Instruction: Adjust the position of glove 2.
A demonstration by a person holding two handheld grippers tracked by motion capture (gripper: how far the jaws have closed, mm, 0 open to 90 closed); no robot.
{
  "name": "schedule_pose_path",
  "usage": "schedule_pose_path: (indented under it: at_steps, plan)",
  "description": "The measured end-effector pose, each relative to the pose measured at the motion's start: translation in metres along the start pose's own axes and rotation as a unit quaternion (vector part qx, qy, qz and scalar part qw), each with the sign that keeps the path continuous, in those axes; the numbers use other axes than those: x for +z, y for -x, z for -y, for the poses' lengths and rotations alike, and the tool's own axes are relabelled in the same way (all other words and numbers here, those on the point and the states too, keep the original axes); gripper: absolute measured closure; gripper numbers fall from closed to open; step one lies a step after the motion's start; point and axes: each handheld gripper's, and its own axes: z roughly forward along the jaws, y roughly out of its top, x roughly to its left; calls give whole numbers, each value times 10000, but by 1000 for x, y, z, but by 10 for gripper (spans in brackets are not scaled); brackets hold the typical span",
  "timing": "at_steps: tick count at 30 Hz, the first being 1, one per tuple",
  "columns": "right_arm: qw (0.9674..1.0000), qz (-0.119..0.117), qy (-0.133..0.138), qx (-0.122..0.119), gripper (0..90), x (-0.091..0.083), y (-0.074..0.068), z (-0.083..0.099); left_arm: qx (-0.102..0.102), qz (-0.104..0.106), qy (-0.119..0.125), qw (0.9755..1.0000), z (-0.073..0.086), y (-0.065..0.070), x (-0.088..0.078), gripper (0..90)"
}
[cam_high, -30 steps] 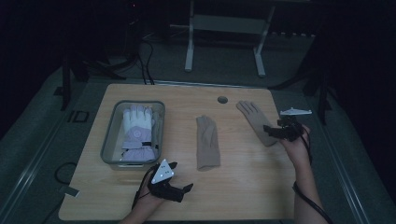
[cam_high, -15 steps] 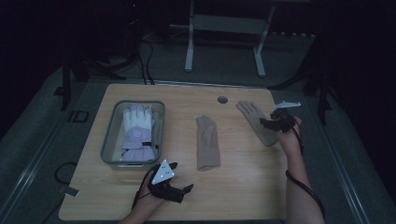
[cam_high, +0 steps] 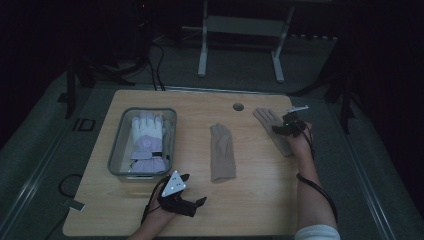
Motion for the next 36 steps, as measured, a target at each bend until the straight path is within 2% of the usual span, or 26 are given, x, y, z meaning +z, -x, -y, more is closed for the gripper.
schedule_pose_path:
  at_steps: [2, 5, 7, 11, 14, 18, 20, 22, 26, 28, 30, 33, 34, 36]
  plan:
    - [9998, 13, -176, -78, 415, 7, -1, 3, 10, 2, 6, 10000, 0, 0, 0, 16]
    - [9989, -267, -84, 372, 461, 9, 5, 7, -13, 13, 13, 10000, 0, 0, -1, 16]
    - [9993, -249, -56, 291, 533, 9, 4, 8, -20, 20, 6, 10000, 0, -1, -1, 16]
    - [9996, -181, -167, 159, 729, 7, -4, 6, -21, 28, -17, 10000, 0, -1, 0, 16]
    - [9994, -52, -263, 224, 784, 6, -10, 4, -11, 20, -17, 10000, 0, 0, 0, 16]
    - [9966, -1, -199, 800, 806, 3, -12, 5, -15, 18, 5, 10000, 0, 0, -1, 16]
    - [9957, 30, -193, 908, 814, 0, -15, 5, -22, 28, -11, 10000, 0, -1, -1, 16]
    - [9947, -9, -72, 1030, 817, -6, -18, 4, -25, 24, -12, 10000, 0, -1, 0, 16]
    - [9923, 141, 420, 1158, 818, -26, -25, 1, -48, 29, -22, 10000, 0, -1, 0, 16]
    - [9888, 200, 717, 1292, 818, -39, -30, 0, -61, 26, -20, 10000, 0, -1, 0, 16]
    - [9860, 286, 880, 1389, 818, -51, -35, -1, -28, 12, -11, 10000, 0, -1, 0, 16]
    - [9839, 338, 1059, 1397, 818, -68, -42, -3, -23, 0, -13, 10000, 0, 0, 0, 16]
    - [9820, 341, 1158, 1455, 817, -73, -44, -3, -31, -1, -7, 10000, 0, -1, 0, 16]
    - [9778, 528, 1364, 1500, 817, -84, -50, 0, -43, 4, 1, 10000, 0, -1, -1, 16]
